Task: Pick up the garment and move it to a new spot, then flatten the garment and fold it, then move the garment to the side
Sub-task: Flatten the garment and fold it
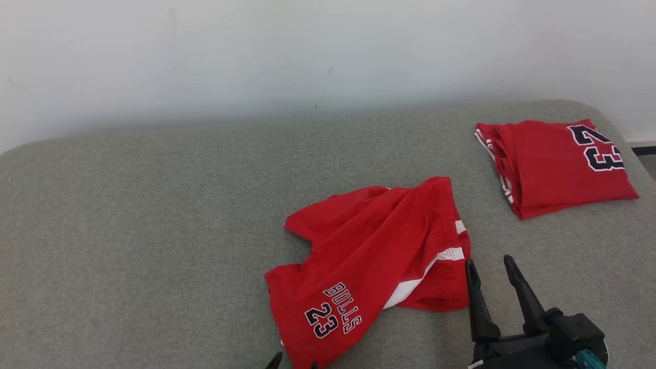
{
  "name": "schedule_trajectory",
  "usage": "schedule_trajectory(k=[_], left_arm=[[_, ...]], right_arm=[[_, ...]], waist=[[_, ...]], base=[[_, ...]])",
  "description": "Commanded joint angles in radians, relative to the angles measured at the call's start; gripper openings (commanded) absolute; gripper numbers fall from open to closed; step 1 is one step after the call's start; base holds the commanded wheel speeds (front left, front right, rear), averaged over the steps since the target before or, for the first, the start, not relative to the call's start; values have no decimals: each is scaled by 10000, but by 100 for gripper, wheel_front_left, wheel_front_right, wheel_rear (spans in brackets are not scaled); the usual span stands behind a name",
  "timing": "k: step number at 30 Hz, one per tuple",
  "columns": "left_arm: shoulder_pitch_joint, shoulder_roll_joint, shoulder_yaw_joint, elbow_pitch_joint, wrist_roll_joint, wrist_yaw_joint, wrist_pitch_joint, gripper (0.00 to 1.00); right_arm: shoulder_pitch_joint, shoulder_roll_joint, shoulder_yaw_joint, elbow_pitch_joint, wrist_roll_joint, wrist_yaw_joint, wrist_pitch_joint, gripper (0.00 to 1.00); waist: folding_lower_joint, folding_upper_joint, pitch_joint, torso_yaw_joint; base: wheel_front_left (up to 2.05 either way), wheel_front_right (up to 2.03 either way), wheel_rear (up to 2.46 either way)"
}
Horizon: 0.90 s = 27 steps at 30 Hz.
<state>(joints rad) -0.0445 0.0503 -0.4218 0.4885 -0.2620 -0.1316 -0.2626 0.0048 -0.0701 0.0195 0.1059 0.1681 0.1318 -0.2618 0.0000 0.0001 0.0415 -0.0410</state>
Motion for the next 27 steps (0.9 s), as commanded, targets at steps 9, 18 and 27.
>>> schedule_trajectory(k=[9, 18, 27], left_arm=[[-689, 6, -187, 875, -544, 20, -29, 100], [-961, 7, -514, 1075, -782, 19, -29, 0], [-491, 470, -32, -780, -595, 19, -29, 0]], right_arm=[[-112, -85, 80, -52, -66, -27, -39, 100], [-39, -105, -21, -75, -76, -27, -39, 100], [100, -8, -193, -119, 36, -27, -39, 100]], waist=[[0, -1, 188, -444], [0, -1, 137, -295], [0, -1, 184, 459]], base=[[0, 0, 0], [0, 0, 0], [0, 0, 0]])
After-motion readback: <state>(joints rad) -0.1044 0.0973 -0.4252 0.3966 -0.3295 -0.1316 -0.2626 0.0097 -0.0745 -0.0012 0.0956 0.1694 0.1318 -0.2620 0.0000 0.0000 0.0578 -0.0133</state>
